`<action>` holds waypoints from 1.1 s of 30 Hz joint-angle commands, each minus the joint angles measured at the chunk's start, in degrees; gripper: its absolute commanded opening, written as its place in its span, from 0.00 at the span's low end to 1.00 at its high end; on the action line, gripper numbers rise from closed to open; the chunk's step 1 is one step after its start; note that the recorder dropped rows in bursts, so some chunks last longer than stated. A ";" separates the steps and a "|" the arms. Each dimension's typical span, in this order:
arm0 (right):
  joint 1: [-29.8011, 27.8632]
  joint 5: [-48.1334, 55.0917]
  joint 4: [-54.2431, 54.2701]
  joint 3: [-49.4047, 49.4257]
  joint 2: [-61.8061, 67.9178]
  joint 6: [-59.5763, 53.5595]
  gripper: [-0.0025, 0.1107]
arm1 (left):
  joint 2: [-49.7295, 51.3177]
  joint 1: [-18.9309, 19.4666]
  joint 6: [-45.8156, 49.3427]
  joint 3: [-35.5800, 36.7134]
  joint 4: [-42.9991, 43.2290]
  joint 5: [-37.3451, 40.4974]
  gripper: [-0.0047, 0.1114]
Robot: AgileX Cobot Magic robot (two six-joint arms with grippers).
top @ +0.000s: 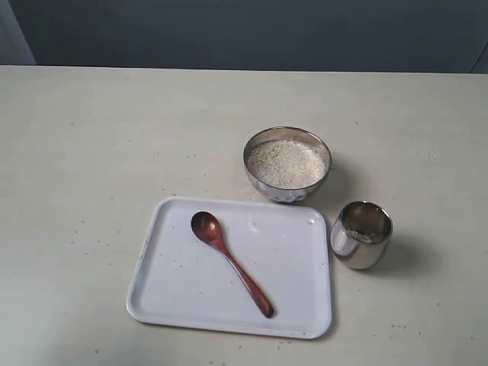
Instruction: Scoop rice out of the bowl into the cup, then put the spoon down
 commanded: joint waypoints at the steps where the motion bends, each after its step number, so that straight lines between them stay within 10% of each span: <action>1: -0.28 -0.95 -0.14 0.29 -0.23 0.00 0.02 | -0.25 -0.20 -0.37 -0.23 0.05 -0.08 0.04; 33: -0.28 -0.66 1.13 0.29 -0.23 0.00 0.02 | -0.25 -0.20 -0.37 -0.23 0.05 -0.08 0.04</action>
